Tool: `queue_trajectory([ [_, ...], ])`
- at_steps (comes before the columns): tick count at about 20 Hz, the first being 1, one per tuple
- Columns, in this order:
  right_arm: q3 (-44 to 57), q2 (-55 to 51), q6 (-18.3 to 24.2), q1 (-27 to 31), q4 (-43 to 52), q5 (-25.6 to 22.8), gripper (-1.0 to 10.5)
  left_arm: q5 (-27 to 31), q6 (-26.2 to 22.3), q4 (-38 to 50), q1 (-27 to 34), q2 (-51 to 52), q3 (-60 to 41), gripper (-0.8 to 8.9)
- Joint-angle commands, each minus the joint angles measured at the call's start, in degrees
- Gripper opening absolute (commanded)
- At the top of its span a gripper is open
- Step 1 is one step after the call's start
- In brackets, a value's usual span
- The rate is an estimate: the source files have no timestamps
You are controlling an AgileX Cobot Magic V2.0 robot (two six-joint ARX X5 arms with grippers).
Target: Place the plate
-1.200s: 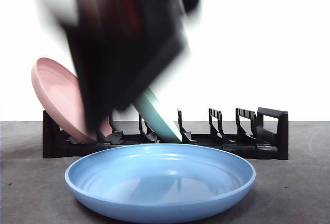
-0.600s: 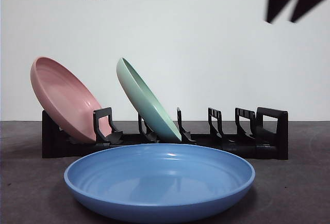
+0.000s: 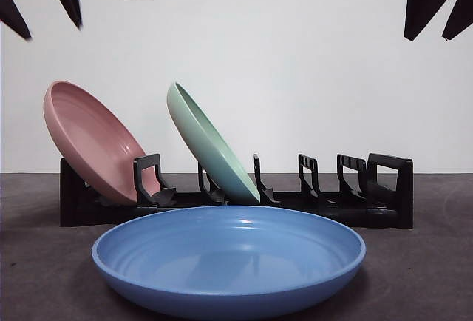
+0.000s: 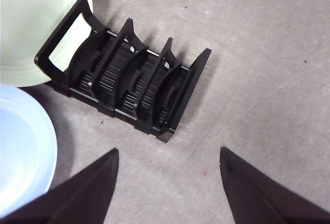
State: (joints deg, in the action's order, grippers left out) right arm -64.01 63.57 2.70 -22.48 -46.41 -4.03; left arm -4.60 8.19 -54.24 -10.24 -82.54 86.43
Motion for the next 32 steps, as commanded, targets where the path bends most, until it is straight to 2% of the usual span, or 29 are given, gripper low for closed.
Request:
queue_trajectory([
  [1, -0.8, 0.3, -0.7, -0.3, 0.5, 0.1, 3.1, 3.4, 0.1, 0.3, -1.0, -4.3, 1.9, 3.72],
  [4, -0.8, 0.3, -0.7, -0.3, 0.5, 0.0, 3.1, 7.7, 0.1, 2.3, -1.8, -8.4, 1.9, 3.72],
  [8, -0.8, 0.3, -0.8, -0.3, 0.5, -0.1, 3.1, 7.9, 0.1, 5.1, -1.8, -10.9, 1.9, 3.62],
  [10, -0.8, 0.3, -0.9, -0.3, 0.5, -0.1, 3.1, 7.9, 0.0, 6.0, -1.8, -11.7, 1.9, 3.10],
  [13, -0.8, 0.3, -1.2, -0.3, 0.3, -0.1, 3.1, 7.9, 0.0, 5.9, -1.8, -12.2, 1.9, 3.02],
  [17, -0.8, 0.3, -2.0, -0.3, 0.3, 0.0, 3.1, 7.9, -0.2, 5.8, -1.8, -12.2, 1.9, 1.64],
  [22, -0.8, 0.3, -2.2, -0.3, 0.0, -0.1, 3.1, 7.9, -0.2, 5.7, -1.8, -12.2, 1.9, 0.49],
  [26, -0.8, 0.3, -2.3, -0.3, 0.0, -0.1, 3.1, 7.9, -0.2, 5.9, -1.8, -12.2, 1.9, 0.11],
  [32, -0.8, 0.3, -2.3, -0.3, -0.7, -0.1, 3.1, 7.9, -0.2, 5.6, -1.8, -12.2, 2.5, 0.11],
])
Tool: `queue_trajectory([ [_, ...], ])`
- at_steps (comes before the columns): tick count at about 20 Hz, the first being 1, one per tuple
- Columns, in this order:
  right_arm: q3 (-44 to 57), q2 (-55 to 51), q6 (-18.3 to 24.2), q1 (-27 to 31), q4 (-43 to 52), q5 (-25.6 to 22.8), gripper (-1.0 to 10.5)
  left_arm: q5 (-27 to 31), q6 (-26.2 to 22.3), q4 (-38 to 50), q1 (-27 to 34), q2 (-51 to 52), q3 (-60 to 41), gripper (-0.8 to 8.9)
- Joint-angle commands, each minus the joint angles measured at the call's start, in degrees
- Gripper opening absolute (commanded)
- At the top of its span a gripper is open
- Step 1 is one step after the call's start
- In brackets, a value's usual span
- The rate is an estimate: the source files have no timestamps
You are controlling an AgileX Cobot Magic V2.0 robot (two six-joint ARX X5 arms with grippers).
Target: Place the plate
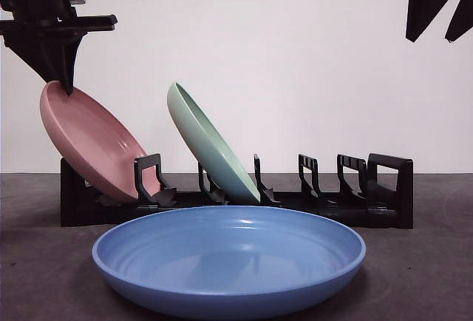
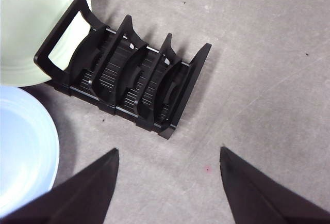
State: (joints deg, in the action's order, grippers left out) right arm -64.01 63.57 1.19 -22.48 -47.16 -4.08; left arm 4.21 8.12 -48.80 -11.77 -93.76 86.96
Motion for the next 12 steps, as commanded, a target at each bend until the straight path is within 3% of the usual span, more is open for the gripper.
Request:
queue_trajectory([
  [1, -0.8, 0.3, -0.7, -0.3, -0.2, 0.0, 3.1, -0.9, -0.2, -0.2, -0.3, -1.0, 2.4, 0.11],
  [7, -0.8, 0.3, -0.7, -0.3, -0.6, 0.0, 3.1, 1.5, -1.1, -4.6, -0.3, -1.0, 7.9, 0.11],
  [12, -0.8, 0.3, -0.5, -0.3, -0.6, 0.0, 3.1, 7.5, -2.6, -12.0, -0.2, -1.0, 14.1, 0.11],
])
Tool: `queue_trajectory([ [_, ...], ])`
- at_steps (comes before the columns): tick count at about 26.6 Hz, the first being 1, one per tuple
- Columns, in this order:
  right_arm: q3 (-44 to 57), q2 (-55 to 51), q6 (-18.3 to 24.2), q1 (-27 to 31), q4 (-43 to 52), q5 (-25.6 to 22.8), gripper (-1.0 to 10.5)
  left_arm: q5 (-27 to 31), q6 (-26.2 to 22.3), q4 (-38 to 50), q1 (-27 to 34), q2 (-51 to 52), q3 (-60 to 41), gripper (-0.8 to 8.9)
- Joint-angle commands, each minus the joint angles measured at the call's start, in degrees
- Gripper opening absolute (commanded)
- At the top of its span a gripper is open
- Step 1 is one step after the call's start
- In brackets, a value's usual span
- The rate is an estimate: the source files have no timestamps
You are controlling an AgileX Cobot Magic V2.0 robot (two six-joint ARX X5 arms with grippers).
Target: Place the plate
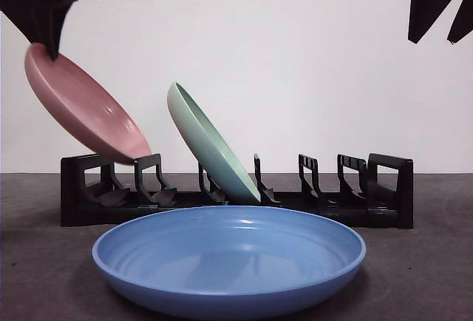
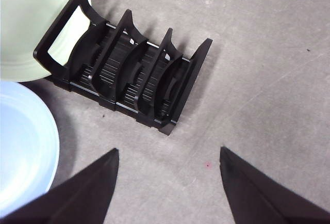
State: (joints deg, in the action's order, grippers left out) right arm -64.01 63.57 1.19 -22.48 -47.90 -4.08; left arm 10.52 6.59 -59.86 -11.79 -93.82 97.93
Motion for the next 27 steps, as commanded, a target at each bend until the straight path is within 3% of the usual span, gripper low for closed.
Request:
queue_trajectory([
  [1, -0.8, 0.3, -0.5, -0.3, 0.1, 0.0, 3.1, 2.3, -1.5, -2.1, -0.2, -0.9, 4.1, 0.11],
  [12, -0.8, 0.3, -0.3, -0.3, -0.3, 0.0, 3.1, 3.1, -1.5, -7.8, 0.8, 5.0, 4.8, 0.11],
  [18, -0.8, 0.3, -0.3, -0.3, -0.3, 0.0, 3.1, -1.2, -1.5, -6.5, 2.6, 13.7, -1.6, 0.11],
  [27, -0.8, 0.3, -0.3, -0.3, -0.4, 0.0, 3.1, -11.5, -0.6, -1.2, 3.9, 33.1, -19.8, 0.11],
])
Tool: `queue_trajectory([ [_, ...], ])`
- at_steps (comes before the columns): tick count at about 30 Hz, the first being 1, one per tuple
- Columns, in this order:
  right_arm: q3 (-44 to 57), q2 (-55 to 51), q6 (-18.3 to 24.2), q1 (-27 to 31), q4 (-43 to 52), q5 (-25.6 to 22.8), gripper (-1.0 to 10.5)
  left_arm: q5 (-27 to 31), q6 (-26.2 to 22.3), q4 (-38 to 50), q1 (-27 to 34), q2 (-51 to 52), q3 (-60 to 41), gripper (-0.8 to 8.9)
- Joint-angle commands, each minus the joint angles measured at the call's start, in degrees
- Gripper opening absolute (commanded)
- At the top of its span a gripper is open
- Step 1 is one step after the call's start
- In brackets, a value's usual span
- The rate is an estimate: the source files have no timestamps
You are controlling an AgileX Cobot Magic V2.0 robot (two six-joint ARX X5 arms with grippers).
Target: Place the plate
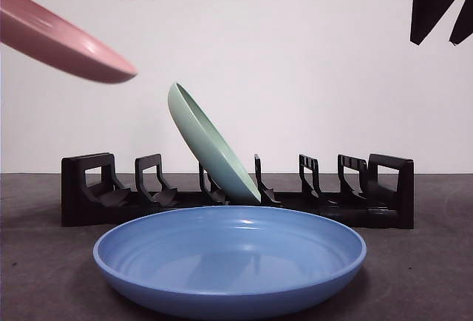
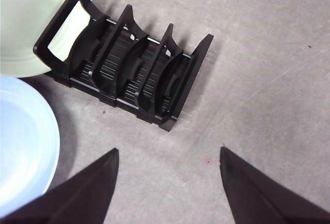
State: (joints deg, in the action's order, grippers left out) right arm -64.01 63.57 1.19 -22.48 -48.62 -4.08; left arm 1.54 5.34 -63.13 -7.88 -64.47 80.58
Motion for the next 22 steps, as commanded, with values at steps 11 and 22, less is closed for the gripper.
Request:
queue_trajectory([
  [11, -0.8, 0.3, -0.3, -0.3, 0.3, 0.0, 3.1, -12.4, 13.5, 7.9, -0.9, 22.4, -24.9, 0.10],
  [22, -0.8, 0.3, 0.7, -0.3, 0.0, 0.0, 3.1, -12.3, 24.1, 19.5, -10.9, 24.5, -41.8, 0.11],
])
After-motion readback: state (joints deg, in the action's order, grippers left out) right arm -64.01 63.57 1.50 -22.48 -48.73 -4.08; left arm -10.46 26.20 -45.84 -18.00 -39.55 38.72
